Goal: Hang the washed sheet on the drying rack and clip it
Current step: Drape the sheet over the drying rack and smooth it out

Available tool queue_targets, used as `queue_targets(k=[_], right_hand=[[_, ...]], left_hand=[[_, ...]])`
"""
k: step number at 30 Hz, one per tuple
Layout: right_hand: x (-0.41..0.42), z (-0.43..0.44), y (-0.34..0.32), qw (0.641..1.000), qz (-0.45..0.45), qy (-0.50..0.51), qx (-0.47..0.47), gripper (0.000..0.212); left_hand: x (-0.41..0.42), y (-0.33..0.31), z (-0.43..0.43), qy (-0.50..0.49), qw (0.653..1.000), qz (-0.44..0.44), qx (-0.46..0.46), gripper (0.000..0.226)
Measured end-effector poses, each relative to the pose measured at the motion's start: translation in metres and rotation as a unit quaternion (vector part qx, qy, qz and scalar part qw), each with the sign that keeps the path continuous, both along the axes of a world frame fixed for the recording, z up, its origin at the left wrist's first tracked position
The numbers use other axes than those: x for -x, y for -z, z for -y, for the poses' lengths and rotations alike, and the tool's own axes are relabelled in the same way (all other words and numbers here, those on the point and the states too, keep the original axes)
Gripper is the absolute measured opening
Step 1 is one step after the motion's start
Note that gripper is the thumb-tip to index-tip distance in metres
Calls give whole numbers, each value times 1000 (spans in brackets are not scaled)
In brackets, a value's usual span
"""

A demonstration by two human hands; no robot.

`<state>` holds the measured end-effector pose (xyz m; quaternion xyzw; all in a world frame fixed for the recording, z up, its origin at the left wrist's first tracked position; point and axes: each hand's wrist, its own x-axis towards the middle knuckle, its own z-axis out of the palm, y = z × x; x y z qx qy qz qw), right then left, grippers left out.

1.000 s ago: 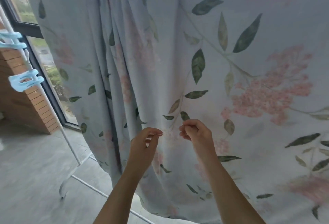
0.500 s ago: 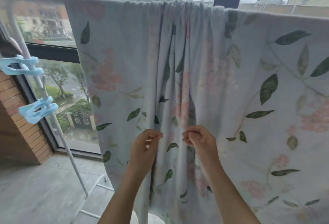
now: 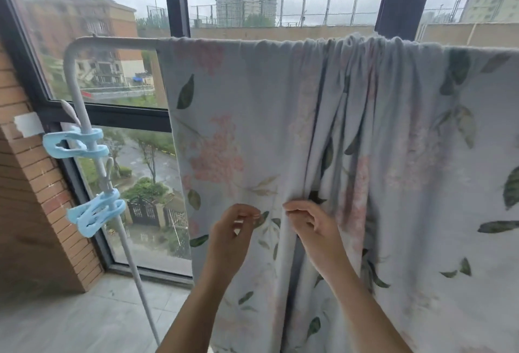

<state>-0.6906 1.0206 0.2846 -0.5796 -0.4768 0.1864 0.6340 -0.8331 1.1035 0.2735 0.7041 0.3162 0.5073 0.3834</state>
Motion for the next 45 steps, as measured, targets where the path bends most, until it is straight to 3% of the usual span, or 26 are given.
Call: queue_targets(k=[6, 11, 15, 19, 22, 24, 28, 32, 35, 37, 41, 43, 45], right_hand=[[21, -42, -51, 998, 54, 7, -44, 21], [57, -73, -100, 981, 158, 73, -88, 18], [81, -100, -135, 940, 282, 150, -122, 23], [96, -119, -167, 894, 374, 203, -143, 21], [98, -134, -190, 830, 467, 277, -125, 27], [98, -146, -204, 807, 499, 302, -88, 34], [94, -163, -228, 806, 504, 310, -26, 33], [85, -168, -246, 797, 501, 336, 30, 36], [76, -166, -256, 784, 507, 350, 70, 25], [76, -165, -259, 797, 493, 341, 72, 27], [82, -175, -263, 803, 480, 350, 52, 43], [88, -182, -266, 806, 482, 339, 46, 44], [94, -190, -271, 809, 486, 330, 30, 44]], left_hand=[[27, -51, -71, 20, 994, 18, -101, 39], [61, -103, -128, 66, 984, 25, -163, 24], [83, -141, -172, 11, 971, 67, -229, 12], [94, -175, -193, -37, 979, 82, -181, 40], [93, -199, -201, 26, 992, 53, -114, 36], [89, -213, -203, 71, 993, 21, -92, 23], [75, -240, -201, 224, 970, 92, 32, 22], [79, -277, -216, 157, 961, 212, 86, 29], [86, -288, -230, 65, 976, 209, -7, 33], [93, -285, -236, -4, 985, 90, -149, 27], [98, -269, -244, -101, 937, -134, -307, 21], [96, -269, -246, -89, 940, -113, -309, 23], [99, -283, -249, -57, 973, 10, -224, 22]])
